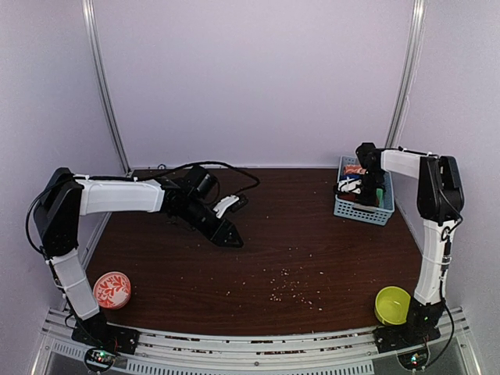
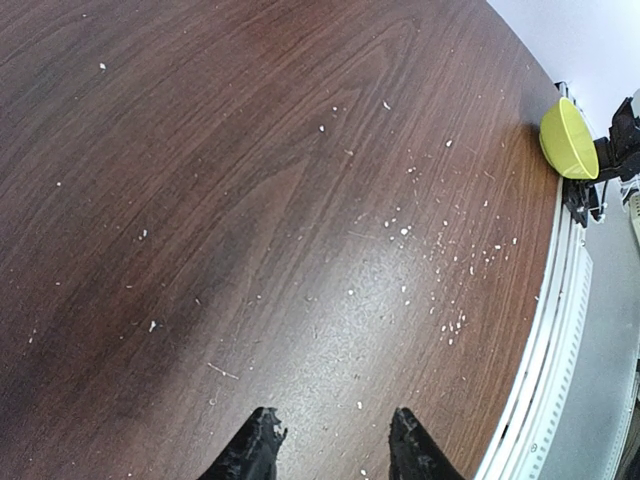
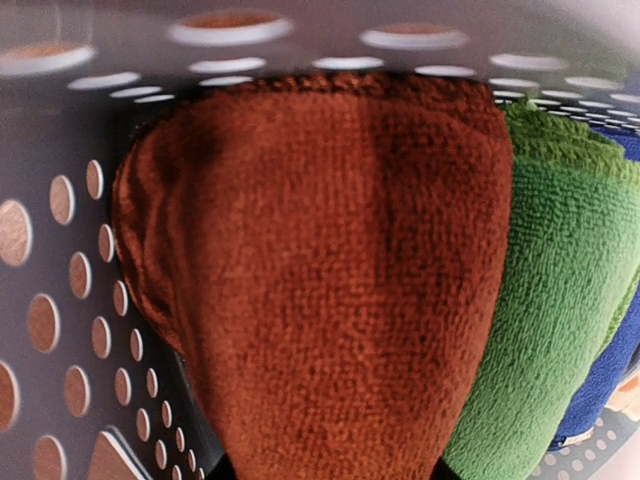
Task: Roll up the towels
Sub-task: Place the towel in the bin.
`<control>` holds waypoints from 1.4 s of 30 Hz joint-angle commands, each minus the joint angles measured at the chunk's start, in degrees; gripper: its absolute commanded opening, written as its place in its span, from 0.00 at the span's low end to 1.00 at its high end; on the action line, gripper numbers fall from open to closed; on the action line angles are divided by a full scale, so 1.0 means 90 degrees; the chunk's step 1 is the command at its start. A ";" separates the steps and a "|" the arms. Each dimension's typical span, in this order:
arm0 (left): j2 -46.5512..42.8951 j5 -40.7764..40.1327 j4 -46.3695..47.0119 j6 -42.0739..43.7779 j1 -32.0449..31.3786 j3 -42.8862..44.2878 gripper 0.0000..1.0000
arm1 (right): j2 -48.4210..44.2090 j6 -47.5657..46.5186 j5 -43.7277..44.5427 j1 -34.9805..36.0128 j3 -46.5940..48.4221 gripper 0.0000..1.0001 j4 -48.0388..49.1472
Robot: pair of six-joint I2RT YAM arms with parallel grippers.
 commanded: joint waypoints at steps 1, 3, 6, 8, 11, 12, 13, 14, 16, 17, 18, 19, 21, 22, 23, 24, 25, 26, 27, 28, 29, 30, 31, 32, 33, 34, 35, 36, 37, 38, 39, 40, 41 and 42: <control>0.0053 0.0074 0.0187 0.0074 -0.0003 0.0060 0.39 | 0.0116 -0.0229 -0.0282 -0.0010 0.0135 0.37 -0.0940; 0.0082 0.0081 0.0191 0.0089 -0.0003 0.0038 0.39 | 0.0124 -0.0234 -0.0390 -0.0010 0.0391 0.41 -0.1277; 0.0126 0.0110 0.0209 0.0105 -0.0004 0.0043 0.39 | 0.0217 -0.0254 -0.0496 -0.0010 0.0747 0.51 -0.1777; 0.0153 0.0141 0.0245 0.0115 0.0000 0.0054 0.38 | 0.0287 -0.0246 -0.0443 -0.0010 0.0881 0.55 -0.1986; 0.0195 0.0166 0.0259 0.0119 0.0000 0.0083 0.39 | 0.0343 -0.0246 -0.0369 -0.0010 0.1001 0.60 -0.2168; 0.0205 0.0181 0.0261 0.0126 -0.0001 0.0085 0.39 | 0.0357 -0.0248 -0.0368 -0.0015 0.1049 0.61 -0.2226; 0.0210 0.0197 0.0265 0.0128 -0.0001 0.0080 0.39 | 0.0366 -0.0239 -0.0374 -0.0006 0.1093 0.62 -0.2272; 0.0204 0.0194 0.0269 0.0133 -0.0004 0.0068 0.39 | 0.0373 -0.0236 -0.0373 -0.0004 0.1129 0.64 -0.2328; 0.0187 0.0187 0.0260 0.0149 -0.0001 0.0040 0.39 | 0.0384 -0.0229 -0.0343 -0.0010 0.1183 0.67 -0.2396; 0.0182 0.0186 0.0260 0.0157 -0.0005 0.0023 0.38 | 0.0392 -0.0219 -0.0319 -0.0010 0.1205 0.68 -0.2430; 0.0175 0.0191 0.0256 0.0158 0.0000 0.0017 0.39 | 0.0395 -0.0209 -0.0290 -0.0010 0.1237 0.69 -0.2469; 0.0172 0.0200 0.0266 0.0164 -0.0007 0.0009 0.39 | 0.0400 -0.0217 -0.0277 -0.0010 0.1274 0.69 -0.2533; 0.0163 0.0204 0.0252 0.0164 -0.0002 0.0007 0.39 | 0.0388 -0.0244 -0.0317 -0.0010 0.1406 0.71 -0.2727; 0.0162 0.0208 0.0260 0.0174 -0.0001 0.0012 0.39 | 0.0385 -0.0244 -0.0318 -0.0010 0.1479 0.72 -0.2799; 0.0162 0.0210 0.0264 0.0176 -0.0001 0.0016 0.39 | 0.0385 -0.0253 -0.0316 -0.0010 0.1568 0.72 -0.2881; 0.0171 0.0209 0.0265 0.0184 -0.0006 0.0025 0.38 | 0.0390 -0.0276 -0.0293 -0.0010 0.1615 0.72 -0.2992; 0.0172 0.0204 0.0260 0.0181 0.0003 0.0026 0.39 | 0.0381 -0.0300 -0.0291 -0.0010 0.1668 0.73 -0.3085; 0.0172 0.0220 0.0263 0.0186 -0.0001 0.0026 0.38 | 0.0379 -0.0338 -0.0320 -0.0013 0.1703 0.73 -0.3207; 0.0173 0.0237 0.0262 0.0189 0.0000 0.0026 0.39 | 0.0370 -0.0384 -0.0344 -0.0011 0.1743 0.73 -0.3324; 0.0177 0.0244 0.0262 0.0208 -0.0006 0.0021 0.39 | 0.0364 -0.0395 -0.0360 -0.0003 0.1781 0.74 -0.3402; 0.0173 0.0246 0.0260 0.0220 -0.0002 0.0017 0.38 | 0.0370 -0.0371 -0.0355 0.0006 0.1814 0.75 -0.3457; 0.0175 0.0246 0.0255 0.0225 -0.0001 0.0009 0.38 | 0.0371 -0.0322 -0.0311 0.0009 0.1844 0.75 -0.3465; 0.0164 0.0245 0.0261 0.0243 0.0000 0.0007 0.39 | 0.0369 -0.0265 -0.0250 0.0004 0.1872 0.75 -0.3466; 0.0162 0.0251 0.0261 0.0243 -0.0001 0.0007 0.39 | 0.0366 -0.0187 -0.0203 0.0009 0.1915 0.75 -0.3473; 0.0162 0.0251 0.0260 0.0244 -0.0004 -0.0002 0.39 | 0.0345 -0.0099 -0.0150 0.0009 0.1936 0.75 -0.3476; 0.0162 0.0266 0.0260 0.0253 0.0003 -0.0003 0.39 | 0.0307 0.0002 -0.0094 0.0009 0.1952 0.75 -0.3476; 0.0146 0.0276 0.0261 0.0256 -0.0007 -0.0011 0.39 | 0.0236 0.0077 -0.0078 0.0009 0.1916 0.75 -0.3473; 0.0130 0.0281 0.0257 0.0282 -0.0002 -0.0026 0.39 | 0.0108 0.0127 -0.0083 0.0009 0.1844 0.75 -0.3476; 0.0108 0.0282 0.0259 0.0304 -0.0009 -0.0044 0.39 | -0.0044 0.0146 -0.0117 0.0014 0.1760 0.75 -0.3476; 0.0096 0.0292 0.0256 0.0325 -0.0002 -0.0063 0.39 | -0.0179 0.0166 -0.0155 0.0012 0.1676 0.75 -0.3476; 0.0078 0.0298 0.0259 0.0351 -0.0001 -0.0078 0.39 | -0.0321 0.0202 -0.0188 0.0010 0.1609 0.75 -0.3483; 0.0060 0.0309 0.0259 0.0377 -0.0001 -0.0089 0.39 | -0.0445 0.0250 -0.0211 0.0009 0.1546 0.75 -0.3471; 0.0048 0.0326 0.0253 0.0416 -0.0002 -0.0099 0.38 | -0.0513 0.0396 -0.0217 0.0001 0.1544 0.75 -0.3447; 0.0049 0.0341 0.0237 0.0450 0.0001 -0.0096 0.39 | -0.0527 0.0661 -0.0203 -0.0014 0.1616 0.73 -0.3398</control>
